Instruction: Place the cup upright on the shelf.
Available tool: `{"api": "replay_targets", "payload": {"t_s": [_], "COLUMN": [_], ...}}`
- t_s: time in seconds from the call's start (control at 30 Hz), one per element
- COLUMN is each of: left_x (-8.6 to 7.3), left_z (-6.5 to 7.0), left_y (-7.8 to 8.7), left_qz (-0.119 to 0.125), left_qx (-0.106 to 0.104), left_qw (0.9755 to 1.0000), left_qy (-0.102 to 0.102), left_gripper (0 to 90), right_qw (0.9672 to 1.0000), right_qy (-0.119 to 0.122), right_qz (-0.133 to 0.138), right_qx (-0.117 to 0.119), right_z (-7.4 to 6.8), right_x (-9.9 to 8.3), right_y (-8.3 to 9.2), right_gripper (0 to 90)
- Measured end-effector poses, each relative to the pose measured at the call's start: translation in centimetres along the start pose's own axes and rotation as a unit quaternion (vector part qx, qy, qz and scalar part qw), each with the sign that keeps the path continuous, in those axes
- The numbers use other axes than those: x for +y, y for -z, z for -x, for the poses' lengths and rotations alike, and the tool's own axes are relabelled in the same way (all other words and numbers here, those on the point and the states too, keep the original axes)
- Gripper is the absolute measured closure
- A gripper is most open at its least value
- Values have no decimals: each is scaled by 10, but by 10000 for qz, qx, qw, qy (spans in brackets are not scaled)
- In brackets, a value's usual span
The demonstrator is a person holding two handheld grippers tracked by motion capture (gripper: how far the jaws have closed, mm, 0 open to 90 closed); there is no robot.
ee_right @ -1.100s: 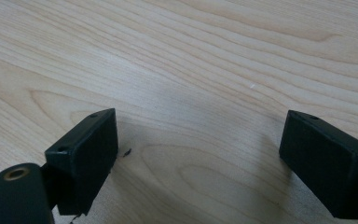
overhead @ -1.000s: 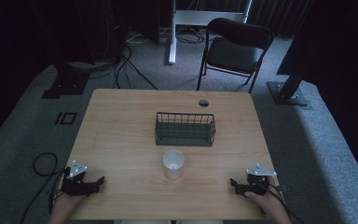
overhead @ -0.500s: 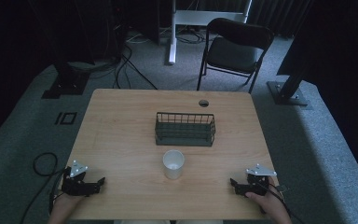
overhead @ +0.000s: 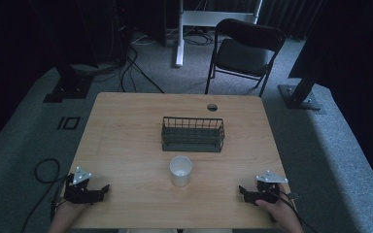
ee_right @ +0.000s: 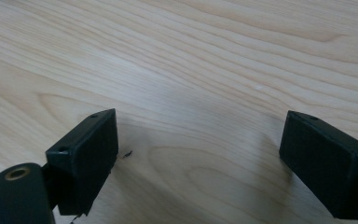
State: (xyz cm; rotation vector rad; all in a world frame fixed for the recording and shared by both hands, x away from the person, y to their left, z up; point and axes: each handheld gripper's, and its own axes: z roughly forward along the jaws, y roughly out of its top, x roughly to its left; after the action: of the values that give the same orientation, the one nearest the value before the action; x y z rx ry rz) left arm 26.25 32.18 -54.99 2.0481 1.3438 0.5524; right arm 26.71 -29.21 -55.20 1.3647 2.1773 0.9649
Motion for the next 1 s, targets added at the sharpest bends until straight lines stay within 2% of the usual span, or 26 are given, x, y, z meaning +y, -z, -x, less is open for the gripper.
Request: {"api": "replay_targets", "payload": {"t_s": [0.27,0.4,0.63,0.7,0.87,0.9,0.97,1.0], "left_x": [0,0,0,0,0,0,0,0], "left_z": [0,0,0,0,0,0,0,0], "left_y": [0,0,0,0,0,0,0,0], "left_qz": [1,1,1,1,1,1,1,-1], "left_qx": [0,0,0,0,0,1,0,1], "left_qw": [10000,10000,10000,10000,10000,10000,10000,10000], "left_qy": [1,2,1,1,-1,-1,0,-3], "left_gripper": [34,34,34,34,34,34,34,34], "right_qw": [9997,9985,9967,9949,9925,9907,9900,9882], "right_qy": [99,316,543,659,771,840,872,955], "right_qz": [177,295,425,489,588,653,664,692], "right_qx": [154,322,438,590,742,849,885,981], "right_z": [-9,-20,-30,-37,-46,-51,-53,-58], "right_x": [9,18,30,35,40,43,44,47], "right_y": [-1,-1,1,2,0,-2,-3,-5], "right_gripper": [113,113,113,113,113,114,113,113]}}
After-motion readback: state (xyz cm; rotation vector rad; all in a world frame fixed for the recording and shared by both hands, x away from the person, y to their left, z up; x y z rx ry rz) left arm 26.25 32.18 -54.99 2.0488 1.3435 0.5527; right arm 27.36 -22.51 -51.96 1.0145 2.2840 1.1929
